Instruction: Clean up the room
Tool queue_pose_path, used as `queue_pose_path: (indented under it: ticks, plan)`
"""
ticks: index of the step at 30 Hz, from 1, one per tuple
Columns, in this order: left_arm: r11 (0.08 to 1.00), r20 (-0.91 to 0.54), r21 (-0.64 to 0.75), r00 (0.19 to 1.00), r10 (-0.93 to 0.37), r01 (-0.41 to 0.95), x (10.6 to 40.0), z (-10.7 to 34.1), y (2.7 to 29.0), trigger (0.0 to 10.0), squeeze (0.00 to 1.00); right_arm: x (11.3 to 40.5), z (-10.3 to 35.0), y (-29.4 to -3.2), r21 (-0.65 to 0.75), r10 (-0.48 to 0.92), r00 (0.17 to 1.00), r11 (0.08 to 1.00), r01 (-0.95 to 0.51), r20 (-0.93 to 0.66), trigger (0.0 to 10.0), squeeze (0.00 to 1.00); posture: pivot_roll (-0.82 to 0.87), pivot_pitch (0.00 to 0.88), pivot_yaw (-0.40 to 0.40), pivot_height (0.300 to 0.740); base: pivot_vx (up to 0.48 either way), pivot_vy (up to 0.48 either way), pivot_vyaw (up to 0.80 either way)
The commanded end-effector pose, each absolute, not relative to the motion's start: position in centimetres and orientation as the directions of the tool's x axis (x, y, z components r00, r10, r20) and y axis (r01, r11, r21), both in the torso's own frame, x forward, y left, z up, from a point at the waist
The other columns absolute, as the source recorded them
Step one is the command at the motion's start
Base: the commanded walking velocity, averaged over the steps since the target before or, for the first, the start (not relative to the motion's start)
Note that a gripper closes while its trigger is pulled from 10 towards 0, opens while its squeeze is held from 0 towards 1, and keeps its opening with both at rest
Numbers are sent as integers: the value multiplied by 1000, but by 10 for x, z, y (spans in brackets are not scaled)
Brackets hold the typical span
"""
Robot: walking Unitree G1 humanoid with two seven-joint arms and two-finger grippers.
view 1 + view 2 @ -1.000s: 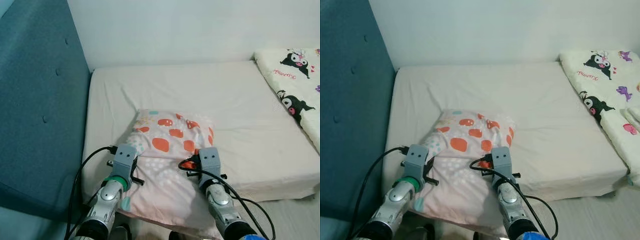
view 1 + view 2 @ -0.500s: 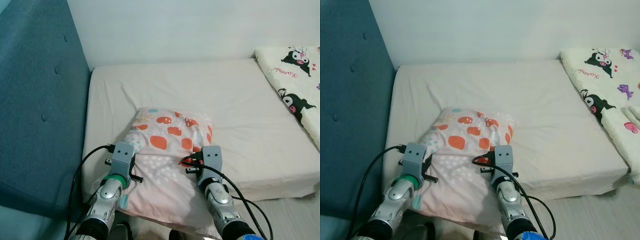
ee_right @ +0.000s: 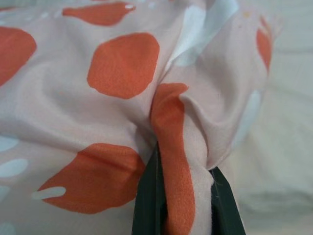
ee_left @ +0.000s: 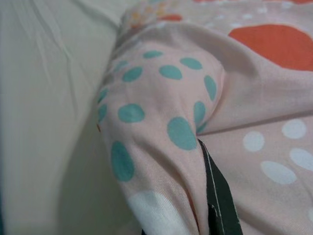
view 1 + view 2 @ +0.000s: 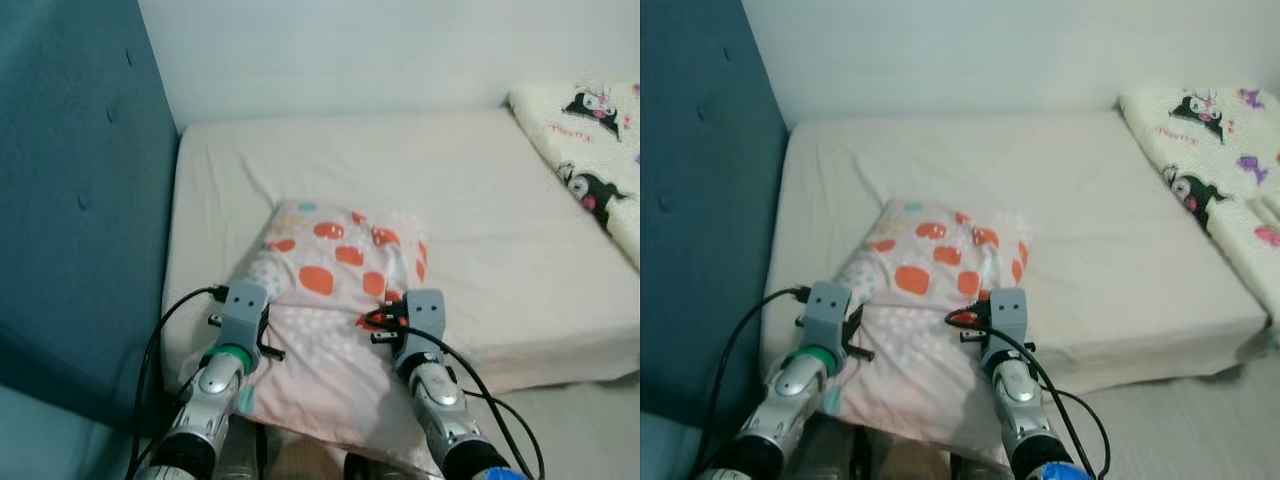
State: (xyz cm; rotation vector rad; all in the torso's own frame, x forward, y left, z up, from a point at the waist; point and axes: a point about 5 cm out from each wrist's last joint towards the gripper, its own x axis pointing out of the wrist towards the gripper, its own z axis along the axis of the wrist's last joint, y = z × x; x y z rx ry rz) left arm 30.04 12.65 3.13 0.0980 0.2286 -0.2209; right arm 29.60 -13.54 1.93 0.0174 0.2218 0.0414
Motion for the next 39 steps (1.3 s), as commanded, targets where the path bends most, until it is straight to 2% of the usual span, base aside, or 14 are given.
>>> queue_pose_path:
  ticks: [1,29,35,39]
  plan:
    - [976,-233,69,954,-187,208,300,31,130,10000,0,293,17,-140,28,31,976,999,-26,-216,10000,0,28,91,20,594,0,0,0]
    - [964,-234,76,945,-229,253,300,33,125,10000,0,291,16,-138,51,25,976,999,-14,-216,10000,0,39,103,36,589,0,0,0]
    - [963,-247,82,942,-229,255,299,33,127,10000,0,292,17,-136,63,22,977,998,-9,-210,10000,0,45,123,46,589,0,0,0]
    - [962,-239,90,943,-230,257,300,37,132,10000,0,298,26,-133,81,24,985,997,-10,-173,10000,0,56,191,62,569,0,0,0]
